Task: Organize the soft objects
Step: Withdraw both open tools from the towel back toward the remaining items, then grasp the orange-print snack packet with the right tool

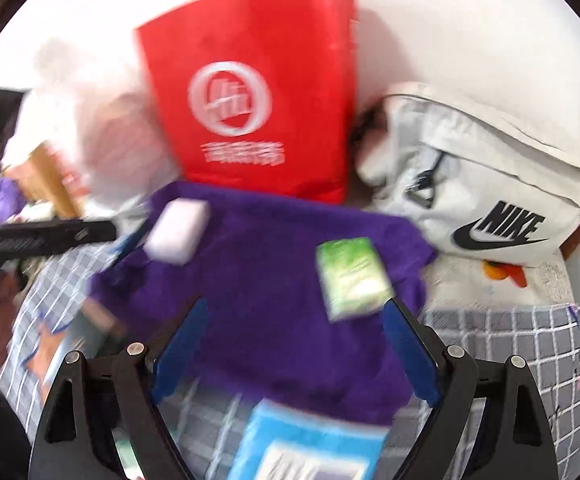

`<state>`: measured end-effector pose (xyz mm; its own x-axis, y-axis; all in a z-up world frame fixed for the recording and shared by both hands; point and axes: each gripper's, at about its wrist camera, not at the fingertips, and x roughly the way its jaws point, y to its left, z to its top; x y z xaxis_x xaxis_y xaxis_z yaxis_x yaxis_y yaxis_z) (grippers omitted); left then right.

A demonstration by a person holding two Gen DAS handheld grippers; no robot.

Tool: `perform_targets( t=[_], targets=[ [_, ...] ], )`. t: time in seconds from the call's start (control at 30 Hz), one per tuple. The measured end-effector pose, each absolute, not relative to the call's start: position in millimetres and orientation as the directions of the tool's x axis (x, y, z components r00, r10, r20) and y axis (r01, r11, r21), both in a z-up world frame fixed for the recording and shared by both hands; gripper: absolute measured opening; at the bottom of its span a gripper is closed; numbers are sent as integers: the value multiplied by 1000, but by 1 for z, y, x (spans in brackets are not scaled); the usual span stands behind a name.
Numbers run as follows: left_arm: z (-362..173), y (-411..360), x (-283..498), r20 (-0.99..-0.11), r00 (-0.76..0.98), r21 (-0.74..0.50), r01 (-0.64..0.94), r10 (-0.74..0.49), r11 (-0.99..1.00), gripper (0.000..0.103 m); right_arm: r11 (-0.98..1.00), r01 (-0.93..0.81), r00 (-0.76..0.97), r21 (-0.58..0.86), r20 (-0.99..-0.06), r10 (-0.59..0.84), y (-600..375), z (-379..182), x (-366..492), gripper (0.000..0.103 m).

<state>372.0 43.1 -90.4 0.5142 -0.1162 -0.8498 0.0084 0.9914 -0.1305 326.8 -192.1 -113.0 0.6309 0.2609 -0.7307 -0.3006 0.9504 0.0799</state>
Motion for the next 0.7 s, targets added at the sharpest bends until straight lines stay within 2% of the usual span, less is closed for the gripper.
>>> perform_targets(
  t=[0.2,0.43,0.7],
  targets=[
    [-90,69,325,-842,534,-117,-54,-70,992,68,901,-406,576,155,-721,384,-166,-119,257,89],
    [-100,87,268,-839,532,-164,-47,-115,985,68,866,-449,500,221,-740,449,-145,-136,209,89],
    [-119,98,221,-834,528,-213,-37,-162,976,68,820,-548,435,162,-783,445,-114,-160,184,85]
  ],
)
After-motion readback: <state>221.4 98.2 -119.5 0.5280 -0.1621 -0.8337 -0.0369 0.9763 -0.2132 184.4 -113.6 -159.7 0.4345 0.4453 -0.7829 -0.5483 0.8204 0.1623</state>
